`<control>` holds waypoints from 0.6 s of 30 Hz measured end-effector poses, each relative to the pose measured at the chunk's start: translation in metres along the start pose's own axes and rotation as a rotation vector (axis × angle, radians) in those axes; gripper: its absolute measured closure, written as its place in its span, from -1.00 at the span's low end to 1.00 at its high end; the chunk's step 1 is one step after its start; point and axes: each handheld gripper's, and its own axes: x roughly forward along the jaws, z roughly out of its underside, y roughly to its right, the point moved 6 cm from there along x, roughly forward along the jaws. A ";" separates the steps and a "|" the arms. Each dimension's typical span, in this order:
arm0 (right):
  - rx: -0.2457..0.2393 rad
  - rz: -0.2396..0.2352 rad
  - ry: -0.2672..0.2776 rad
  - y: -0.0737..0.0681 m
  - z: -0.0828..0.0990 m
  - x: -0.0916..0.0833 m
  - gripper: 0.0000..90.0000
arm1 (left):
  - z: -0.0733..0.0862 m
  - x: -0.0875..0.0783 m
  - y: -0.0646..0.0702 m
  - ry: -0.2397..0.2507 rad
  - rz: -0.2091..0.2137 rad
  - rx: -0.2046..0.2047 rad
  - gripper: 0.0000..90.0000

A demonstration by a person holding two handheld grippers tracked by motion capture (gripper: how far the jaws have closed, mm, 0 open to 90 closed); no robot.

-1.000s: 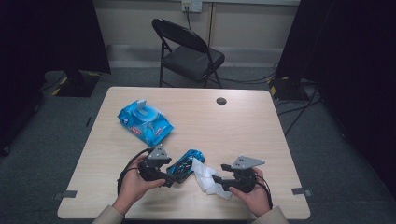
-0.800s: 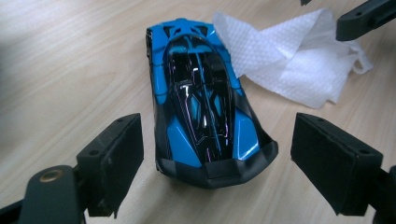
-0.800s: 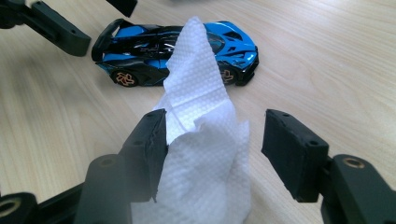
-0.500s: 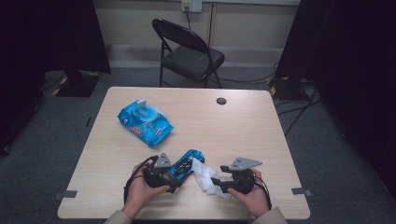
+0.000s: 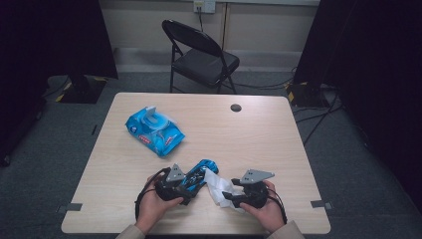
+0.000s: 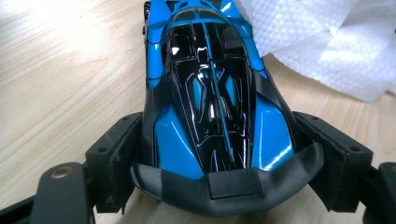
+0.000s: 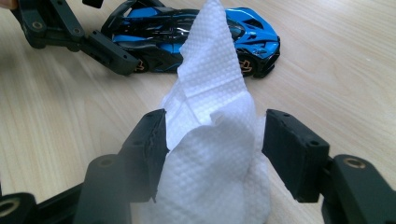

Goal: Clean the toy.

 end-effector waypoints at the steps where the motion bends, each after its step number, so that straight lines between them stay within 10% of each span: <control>1: 0.000 -0.001 0.000 0.000 0.000 0.000 -0.11 | 0.001 -0.001 -0.001 -0.003 -0.002 -0.002 -0.52; 11: 0.073 -0.028 0.043 0.001 -0.006 -0.004 0.09 | 0.004 -0.005 -0.007 0.006 0.013 0.012 -0.46; 18: 0.009 -0.040 0.004 -0.010 -0.012 0.012 0.24 | 0.005 -0.005 -0.007 0.011 0.017 0.016 -0.47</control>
